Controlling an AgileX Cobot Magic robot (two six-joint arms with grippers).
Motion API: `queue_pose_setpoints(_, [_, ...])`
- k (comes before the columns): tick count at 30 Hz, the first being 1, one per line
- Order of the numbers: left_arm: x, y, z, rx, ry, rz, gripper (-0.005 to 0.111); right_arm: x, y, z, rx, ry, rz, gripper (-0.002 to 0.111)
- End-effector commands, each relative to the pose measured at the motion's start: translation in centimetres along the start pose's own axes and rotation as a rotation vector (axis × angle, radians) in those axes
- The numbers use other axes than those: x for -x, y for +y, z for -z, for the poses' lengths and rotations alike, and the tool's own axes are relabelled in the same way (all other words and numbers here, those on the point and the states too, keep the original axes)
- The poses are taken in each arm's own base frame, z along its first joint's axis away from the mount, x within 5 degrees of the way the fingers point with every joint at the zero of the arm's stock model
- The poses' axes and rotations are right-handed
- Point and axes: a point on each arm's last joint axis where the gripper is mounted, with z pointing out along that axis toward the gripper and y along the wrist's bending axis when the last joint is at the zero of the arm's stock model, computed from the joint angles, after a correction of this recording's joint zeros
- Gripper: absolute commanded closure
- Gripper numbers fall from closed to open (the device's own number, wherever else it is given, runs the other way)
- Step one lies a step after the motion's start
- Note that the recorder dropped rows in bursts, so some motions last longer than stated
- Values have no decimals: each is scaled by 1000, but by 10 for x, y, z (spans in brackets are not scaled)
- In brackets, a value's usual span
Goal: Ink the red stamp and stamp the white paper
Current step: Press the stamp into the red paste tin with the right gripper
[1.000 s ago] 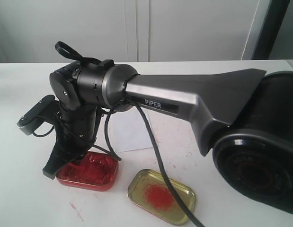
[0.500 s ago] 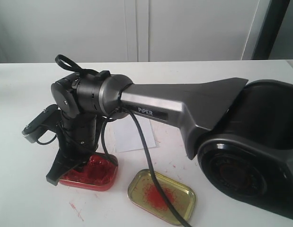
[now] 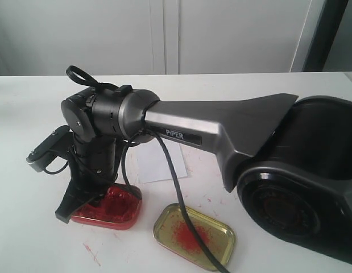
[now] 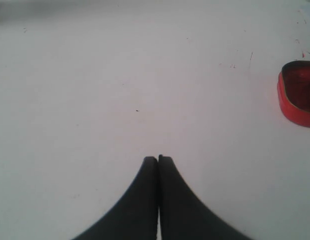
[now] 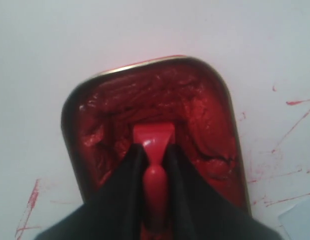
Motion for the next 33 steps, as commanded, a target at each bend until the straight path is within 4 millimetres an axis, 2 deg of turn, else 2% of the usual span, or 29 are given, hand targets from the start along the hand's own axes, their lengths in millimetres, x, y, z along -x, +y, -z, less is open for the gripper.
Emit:
queue_pose_setpoints(1, [-3,0,-1,-1,11,6,107,1,-1,10,-5,-15,-4,108])
queue_pose_setpoints(6, [-3,0,-1,-1,11,6,107,5,0,34,-14,-66,-8,108])
queue_pose_setpoints(13, [-3,0,-1,-1,11,6,107,6,0,49,-20,-98,-18,108])
queue_pose_setpoints(18, [-3,0,-1,-1,11,6,107,4,-4,48,51,-97,-80,108])
queue_pose_setpoints(24, [-3,0,-1,-1,11,6,107,-1,-17,43,113,-110,-132,108])
queue_pose_setpoints(30, [-3,0,-1,-1,11,6,107,-8,-23,24,157,-91,-166,108])
queue_pose_setpoints(33, [-3,0,-1,-1,11,6,107,-8,-23,21,174,-103,-168,108])
